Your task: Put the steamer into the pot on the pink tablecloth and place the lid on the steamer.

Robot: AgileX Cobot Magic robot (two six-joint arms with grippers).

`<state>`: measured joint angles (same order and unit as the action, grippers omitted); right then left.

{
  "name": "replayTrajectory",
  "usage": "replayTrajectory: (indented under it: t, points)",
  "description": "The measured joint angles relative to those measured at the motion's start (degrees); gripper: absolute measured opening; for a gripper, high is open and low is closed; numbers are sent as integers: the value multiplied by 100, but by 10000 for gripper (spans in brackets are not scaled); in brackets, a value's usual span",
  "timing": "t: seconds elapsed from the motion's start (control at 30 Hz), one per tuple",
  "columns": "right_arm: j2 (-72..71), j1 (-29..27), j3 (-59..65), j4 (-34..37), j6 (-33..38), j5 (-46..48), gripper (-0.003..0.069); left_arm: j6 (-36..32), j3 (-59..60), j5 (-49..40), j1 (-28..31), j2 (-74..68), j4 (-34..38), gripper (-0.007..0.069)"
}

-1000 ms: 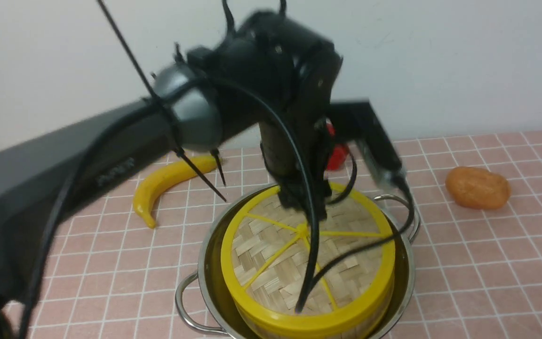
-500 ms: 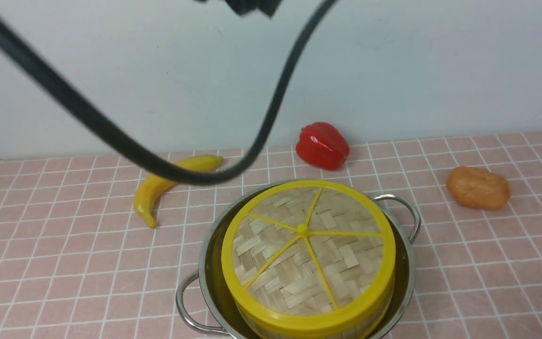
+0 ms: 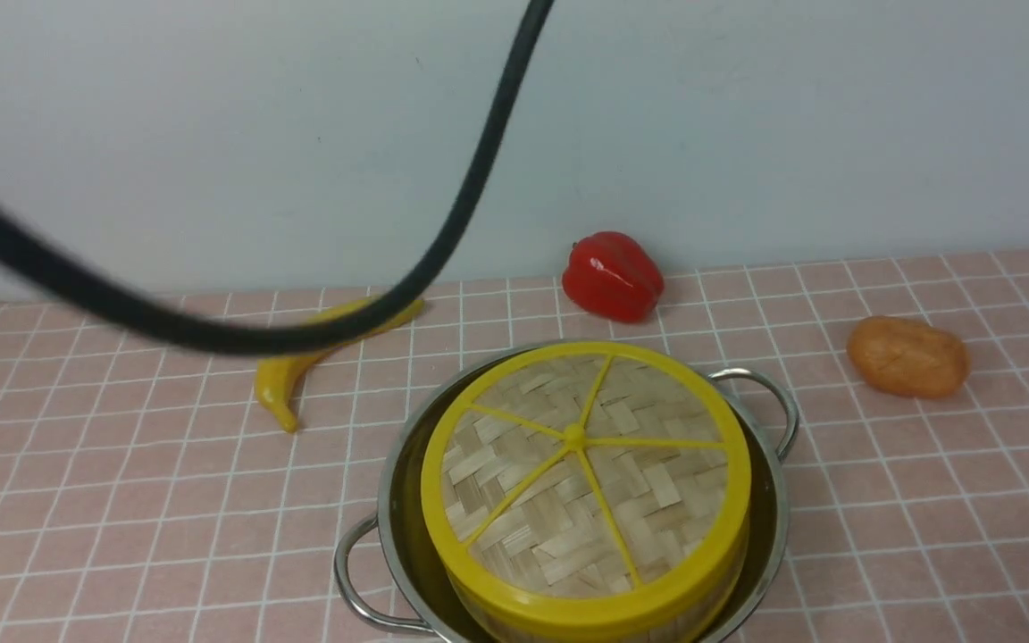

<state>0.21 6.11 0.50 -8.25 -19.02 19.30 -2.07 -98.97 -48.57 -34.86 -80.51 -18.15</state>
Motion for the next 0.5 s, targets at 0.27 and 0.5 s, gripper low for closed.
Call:
replayTrajectory:
  t: [0.27,0.5]
  points:
    - [0,0,0,0,0,0,240,0,4706,2239,2653,2955,1446,12]
    - [0,0,0,0,-5,0,240,47,8105,2887,3811,5614,1724,20]
